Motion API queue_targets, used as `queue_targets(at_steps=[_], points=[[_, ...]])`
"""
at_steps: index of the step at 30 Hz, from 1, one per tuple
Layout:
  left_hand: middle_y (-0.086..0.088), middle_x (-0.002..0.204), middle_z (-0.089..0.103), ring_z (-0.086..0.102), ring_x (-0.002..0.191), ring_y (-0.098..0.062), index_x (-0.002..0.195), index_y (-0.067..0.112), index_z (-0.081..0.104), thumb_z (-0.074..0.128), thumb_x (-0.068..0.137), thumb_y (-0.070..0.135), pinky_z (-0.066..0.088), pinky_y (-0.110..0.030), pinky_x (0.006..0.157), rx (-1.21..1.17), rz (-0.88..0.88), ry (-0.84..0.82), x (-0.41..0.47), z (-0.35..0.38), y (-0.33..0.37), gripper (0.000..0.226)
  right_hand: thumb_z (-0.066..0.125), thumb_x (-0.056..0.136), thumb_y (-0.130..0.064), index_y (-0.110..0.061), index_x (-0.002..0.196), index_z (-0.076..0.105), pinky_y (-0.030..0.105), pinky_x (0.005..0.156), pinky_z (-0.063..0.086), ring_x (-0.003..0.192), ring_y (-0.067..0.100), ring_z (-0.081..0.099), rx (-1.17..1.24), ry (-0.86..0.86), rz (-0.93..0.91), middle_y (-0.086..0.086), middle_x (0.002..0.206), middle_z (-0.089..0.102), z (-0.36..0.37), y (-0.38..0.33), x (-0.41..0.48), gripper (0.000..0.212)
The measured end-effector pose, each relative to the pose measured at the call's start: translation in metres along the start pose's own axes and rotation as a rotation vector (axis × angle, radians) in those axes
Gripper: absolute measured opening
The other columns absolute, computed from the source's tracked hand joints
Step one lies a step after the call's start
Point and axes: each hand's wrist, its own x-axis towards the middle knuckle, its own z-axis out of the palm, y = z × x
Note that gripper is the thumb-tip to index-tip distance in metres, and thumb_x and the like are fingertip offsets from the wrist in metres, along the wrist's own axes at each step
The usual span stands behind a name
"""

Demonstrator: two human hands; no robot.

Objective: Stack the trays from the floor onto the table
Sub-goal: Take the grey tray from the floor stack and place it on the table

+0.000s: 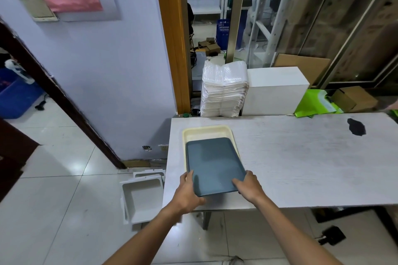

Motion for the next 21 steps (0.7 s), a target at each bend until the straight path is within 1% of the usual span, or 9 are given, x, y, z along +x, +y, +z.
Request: queue_targets(at_steps=[2, 4, 6, 9, 14, 19, 21], points=[[0.0, 0.152, 0.022, 0.042, 0.133, -0.024, 0.154, 0.023, 0.016, 0.084, 0.074, 0.022, 0.038, -0.033, 0.111, 0.032, -0.002, 0.029, 0.007, -0.002, 0.0, 0.105, 0.061, 0.076, -0.049, -0.011, 0.134, 0.043, 0.042, 0.092, 0.054, 0.105, 0.027, 0.061, -0.013, -0.008, -0.015, 0.007, 0.124, 0.051, -0.002, -0.006, 0.0, 0.072], [-0.002, 0.152, 0.026, 0.043, 0.133, -0.025, 0.155, 0.023, 0.017, 0.084, 0.075, 0.022, 0.038, -0.036, 0.112, 0.044, -0.017, 0.05, 0.013, -0.004, 0.001, 0.105, 0.065, 0.082, -0.045, -0.012, 0.14, 0.039, 0.037, 0.092, 0.051, 0.109, 0.027, 0.057, -0.031, -0.013, -0.031, 0.006, 0.127, 0.045, -0.004, -0.011, 0.0, 0.071], [-0.004, 0.15, 0.03, 0.043, 0.133, -0.026, 0.154, 0.023, 0.018, 0.083, 0.076, 0.022, 0.04, -0.039, 0.112, 0.061, -0.031, 0.06, 0.018, -0.005, 0.002, 0.102, 0.066, 0.085, -0.043, -0.013, 0.144, 0.034, 0.033, 0.09, 0.048, 0.111, 0.026, 0.056, -0.052, -0.022, -0.048, 0.006, 0.129, 0.041, -0.005, -0.013, 0.003, 0.073], [-0.003, 0.15, 0.033, 0.044, 0.133, -0.026, 0.153, 0.025, 0.018, 0.083, 0.077, 0.024, 0.044, -0.042, 0.109, 0.089, -0.027, 0.068, 0.023, -0.004, 0.003, 0.1, 0.067, 0.085, -0.041, -0.014, 0.146, 0.031, 0.032, 0.089, 0.048, 0.11, 0.026, 0.056, -0.064, -0.023, -0.059, 0.006, 0.13, 0.04, -0.006, -0.014, 0.009, 0.076], [0.001, 0.148, 0.037, 0.045, 0.131, -0.024, 0.152, 0.027, 0.019, 0.083, 0.074, 0.032, 0.047, -0.043, 0.107, 0.117, -0.021, 0.095, 0.03, -0.004, 0.001, 0.101, 0.064, 0.088, -0.037, -0.015, 0.148, 0.032, 0.034, 0.091, 0.049, 0.109, 0.026, 0.055, -0.066, -0.018, -0.05, 0.007, 0.131, 0.042, -0.008, -0.016, 0.019, 0.071], [0.001, 0.147, 0.04, 0.043, 0.13, -0.022, 0.15, 0.026, 0.02, 0.083, 0.072, 0.039, 0.047, -0.04, 0.106, 0.179, -0.025, 0.103, 0.036, -0.004, -0.005, 0.101, 0.061, 0.091, -0.033, -0.016, 0.15, 0.032, 0.034, 0.093, 0.048, 0.117, 0.03, 0.055, -0.074, -0.013, -0.035, 0.01, 0.137, 0.04, -0.01, -0.015, 0.025, 0.068], [0.001, 0.148, 0.04, 0.042, 0.13, -0.022, 0.15, 0.024, 0.02, 0.082, 0.073, 0.039, 0.045, -0.038, 0.106, 0.219, -0.019, 0.108, 0.037, -0.002, -0.009, 0.1, 0.062, 0.091, -0.032, -0.015, 0.15, 0.032, 0.032, 0.091, 0.047, 0.118, 0.03, 0.055, -0.091, -0.034, -0.023, 0.01, 0.138, 0.039, -0.009, -0.012, 0.025, 0.069]])
